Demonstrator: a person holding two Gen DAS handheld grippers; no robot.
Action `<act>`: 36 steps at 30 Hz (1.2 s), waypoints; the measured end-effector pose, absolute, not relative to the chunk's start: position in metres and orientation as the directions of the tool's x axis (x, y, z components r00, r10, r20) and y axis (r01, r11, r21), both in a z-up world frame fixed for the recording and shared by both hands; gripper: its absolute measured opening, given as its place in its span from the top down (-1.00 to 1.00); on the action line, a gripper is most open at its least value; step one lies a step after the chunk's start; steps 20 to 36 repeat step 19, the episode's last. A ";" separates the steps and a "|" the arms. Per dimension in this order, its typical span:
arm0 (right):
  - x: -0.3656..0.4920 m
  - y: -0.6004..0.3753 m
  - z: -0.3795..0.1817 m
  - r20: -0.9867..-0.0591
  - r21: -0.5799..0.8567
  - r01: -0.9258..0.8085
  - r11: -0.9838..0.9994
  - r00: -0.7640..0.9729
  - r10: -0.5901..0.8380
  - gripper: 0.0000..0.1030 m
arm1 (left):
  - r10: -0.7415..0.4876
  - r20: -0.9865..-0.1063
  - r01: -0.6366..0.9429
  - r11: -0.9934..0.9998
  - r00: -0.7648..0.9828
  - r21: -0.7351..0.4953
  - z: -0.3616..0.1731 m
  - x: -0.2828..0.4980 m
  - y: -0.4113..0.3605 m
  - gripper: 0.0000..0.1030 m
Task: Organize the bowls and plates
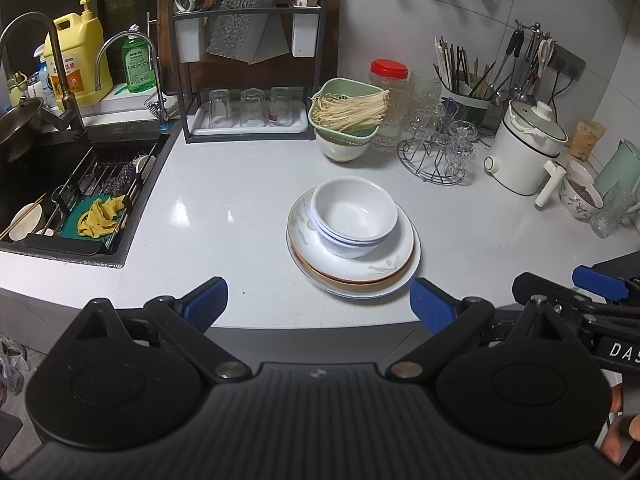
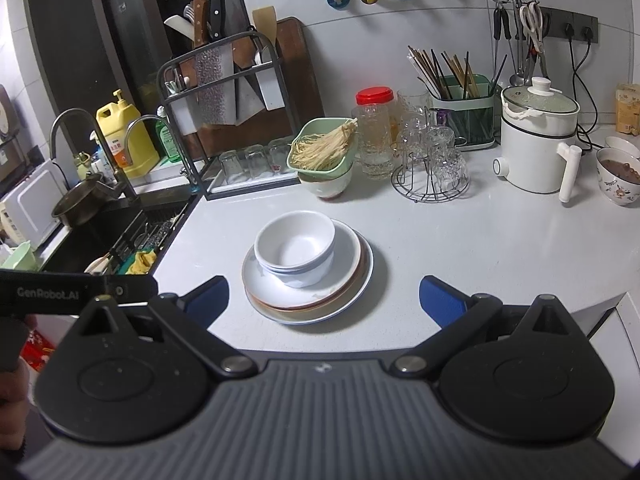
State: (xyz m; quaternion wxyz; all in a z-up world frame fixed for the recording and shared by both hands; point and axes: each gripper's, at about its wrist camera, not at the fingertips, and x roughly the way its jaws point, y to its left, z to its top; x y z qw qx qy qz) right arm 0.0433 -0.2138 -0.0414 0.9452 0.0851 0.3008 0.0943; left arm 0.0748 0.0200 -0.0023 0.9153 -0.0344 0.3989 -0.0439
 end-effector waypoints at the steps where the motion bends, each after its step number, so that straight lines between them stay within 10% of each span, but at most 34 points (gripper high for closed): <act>1: 0.043 -0.214 -0.041 -0.551 0.216 -0.127 0.968 0.803 0.228 -1.00 | -0.110 -0.728 0.054 0.994 0.677 -0.100 -0.002 0.075 0.020 -0.93; 36: 0.054 -0.220 -0.040 -0.549 0.216 -0.120 0.969 0.806 0.223 -1.00 | -0.119 -0.734 0.056 0.992 0.669 -0.109 -0.005 0.087 0.018 -0.93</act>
